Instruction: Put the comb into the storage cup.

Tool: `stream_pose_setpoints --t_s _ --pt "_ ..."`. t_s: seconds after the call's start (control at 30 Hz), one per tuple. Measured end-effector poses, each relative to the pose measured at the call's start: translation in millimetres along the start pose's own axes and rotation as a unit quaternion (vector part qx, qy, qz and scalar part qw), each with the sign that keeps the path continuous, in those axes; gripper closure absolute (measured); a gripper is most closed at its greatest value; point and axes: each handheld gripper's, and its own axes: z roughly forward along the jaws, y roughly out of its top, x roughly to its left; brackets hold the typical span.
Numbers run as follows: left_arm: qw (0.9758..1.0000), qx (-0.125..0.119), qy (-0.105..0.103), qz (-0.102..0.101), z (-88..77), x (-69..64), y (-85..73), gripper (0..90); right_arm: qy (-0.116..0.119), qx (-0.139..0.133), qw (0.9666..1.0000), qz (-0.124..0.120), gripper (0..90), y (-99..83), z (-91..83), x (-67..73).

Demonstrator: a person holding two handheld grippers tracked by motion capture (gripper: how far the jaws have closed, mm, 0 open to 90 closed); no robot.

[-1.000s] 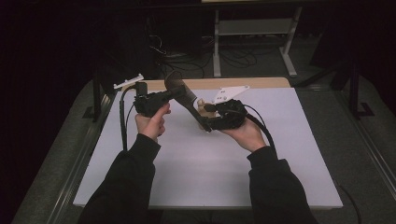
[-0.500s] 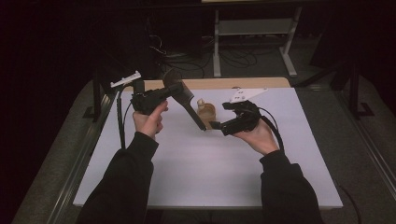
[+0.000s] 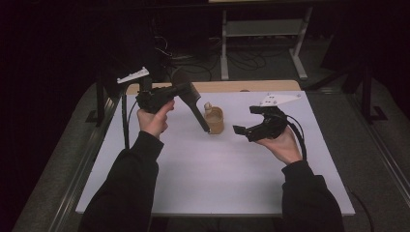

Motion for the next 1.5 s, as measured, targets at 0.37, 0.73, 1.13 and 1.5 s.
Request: stream_pose_setpoints --t_s 0.37,0.73,1.13,1.5 --pt "0.9996 0.002 -0.002 0.028 5.9 -7.1 20.0 84.6 -0.01 -0.003 0.9999 0.007 0.0 -13.3 -13.0 -6.4" --pt "0.9991 0.007 -0.001 0.042 15.8 -3.9 34.2 84.6 -0.022 -0.003 0.9995 0.021 0.0 -37.9 -30.8 -13.2" --pt "0.998 0.007 -0.002 0.062 34.7 -7.8 46.4 84.6 -0.032 0.007 0.9988 0.036 0.0 -67.6 -46.3 -15.9" --pt "0.9974 0.009 0.01 0.071 43.1 0.1 45.4 84.5 -0.041 0.005 0.9982 0.043 0.0 -82.0 -57.0 -16.1"
